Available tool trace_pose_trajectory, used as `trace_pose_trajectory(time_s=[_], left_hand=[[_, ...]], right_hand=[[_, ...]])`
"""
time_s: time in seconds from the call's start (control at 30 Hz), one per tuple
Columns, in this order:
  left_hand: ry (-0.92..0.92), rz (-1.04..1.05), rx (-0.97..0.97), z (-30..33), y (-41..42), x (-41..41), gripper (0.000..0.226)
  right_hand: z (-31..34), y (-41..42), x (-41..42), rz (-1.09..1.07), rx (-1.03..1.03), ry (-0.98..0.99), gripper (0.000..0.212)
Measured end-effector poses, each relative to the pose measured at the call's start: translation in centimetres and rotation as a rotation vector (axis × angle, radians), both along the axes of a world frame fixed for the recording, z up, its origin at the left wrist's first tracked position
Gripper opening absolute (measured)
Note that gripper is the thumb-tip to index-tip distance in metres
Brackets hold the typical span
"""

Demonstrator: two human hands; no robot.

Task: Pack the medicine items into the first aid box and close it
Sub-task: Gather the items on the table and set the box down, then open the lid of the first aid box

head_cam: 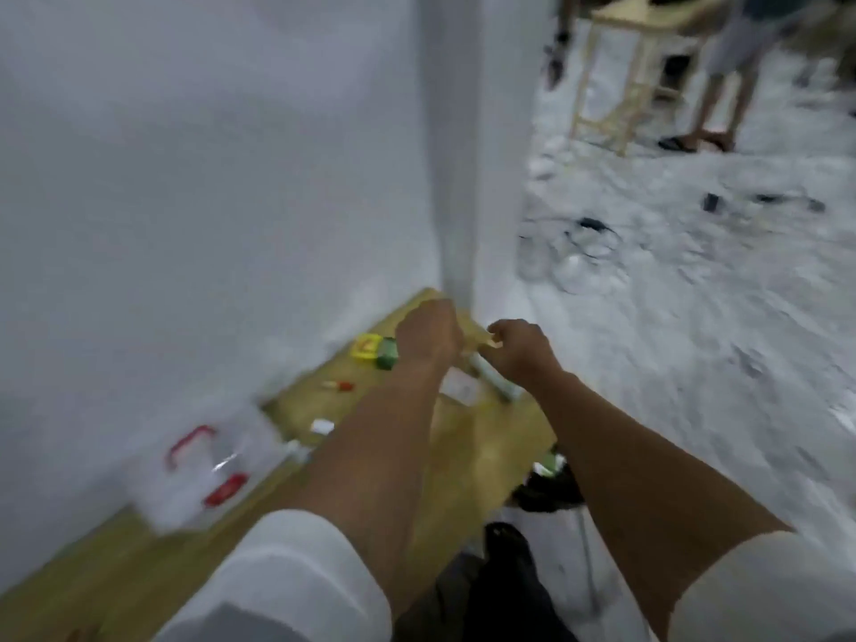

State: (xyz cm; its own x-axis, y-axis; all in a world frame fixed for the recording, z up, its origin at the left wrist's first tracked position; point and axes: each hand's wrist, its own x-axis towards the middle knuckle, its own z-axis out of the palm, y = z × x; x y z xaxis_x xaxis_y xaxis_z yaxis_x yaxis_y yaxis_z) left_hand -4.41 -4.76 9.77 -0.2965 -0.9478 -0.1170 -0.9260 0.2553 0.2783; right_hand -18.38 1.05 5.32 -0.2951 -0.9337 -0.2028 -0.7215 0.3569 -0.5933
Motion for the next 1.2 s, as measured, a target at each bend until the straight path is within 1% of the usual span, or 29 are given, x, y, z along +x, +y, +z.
trace_pose_trajectory(time_s=[0.13, 0.27, 0.37, 0.47, 0.57, 0.67, 0.7, 0.77, 0.83, 0.9, 1.0, 1.07, 1.2], left_hand=[[0.003, 0.242, -0.083, 3.1, 0.1, 14.8, 0.034], [0.010, 0.508, -0.139, 2.9, 2.7, 28.8, 0.042], [0.063, 0.669, -0.138, -0.7, 5.6, 36.9, 0.050], [0.217, 0.769, -0.102, -7.1, 8.0, 41.7, 0.065], [0.408, 0.762, -0.104, -13.8, 9.2, 43.2, 0.077], [0.589, 0.746, -0.261, -18.1, 9.9, 43.0, 0.074], [0.610, 0.746, -0.311, -18.6, 10.2, 42.8, 0.072], [0.571, 0.727, -0.349, -19.1, 11.2, 42.4, 0.069], [0.537, 0.716, -0.326, -18.8, 12.9, 42.3, 0.070], [0.544, 0.709, -0.295, -18.4, 15.1, 42.1, 0.071], [0.551, 0.697, -0.262, -17.9, 18.4, 41.6, 0.072], [0.559, 0.700, -0.246, -17.7, 20.1, 41.1, 0.074], [0.631, 0.720, -0.228, -18.0, 22.8, 40.0, 0.078]], right_hand=[[3.5, -2.9, 11.7, 0.238, -0.056, 0.022, 0.049], [3.6, -4.1, 23.1, 0.461, -0.089, -0.017, 0.050], [1.2, -4.6, 30.0, 0.598, -0.035, -0.032, 0.061], [-3.0, -5.5, 34.4, 0.673, 0.001, -0.026, 0.081], [-7.0, -6.3, 36.4, 0.724, -0.031, 0.025, 0.090], [-9.1, -5.8, 36.8, 0.736, -0.135, 0.057, 0.090], [-9.2, -5.3, 36.8, 0.737, -0.169, 0.064, 0.091], [-9.5, -3.8, 36.3, 0.743, -0.215, 0.074, 0.091], [-9.4, -1.8, 35.8, 0.750, -0.223, 0.093, 0.090], [-9.1, 0.6, 35.5, 0.764, -0.226, 0.129, 0.088], [-8.7, 4.8, 34.9, 0.793, -0.296, 0.218, 0.068], [-8.9, 7.2, 34.4, 0.798, -0.362, 0.232, 0.056], [-9.6, 11.0, 33.2, 0.825, -0.421, 0.253, 0.054]])
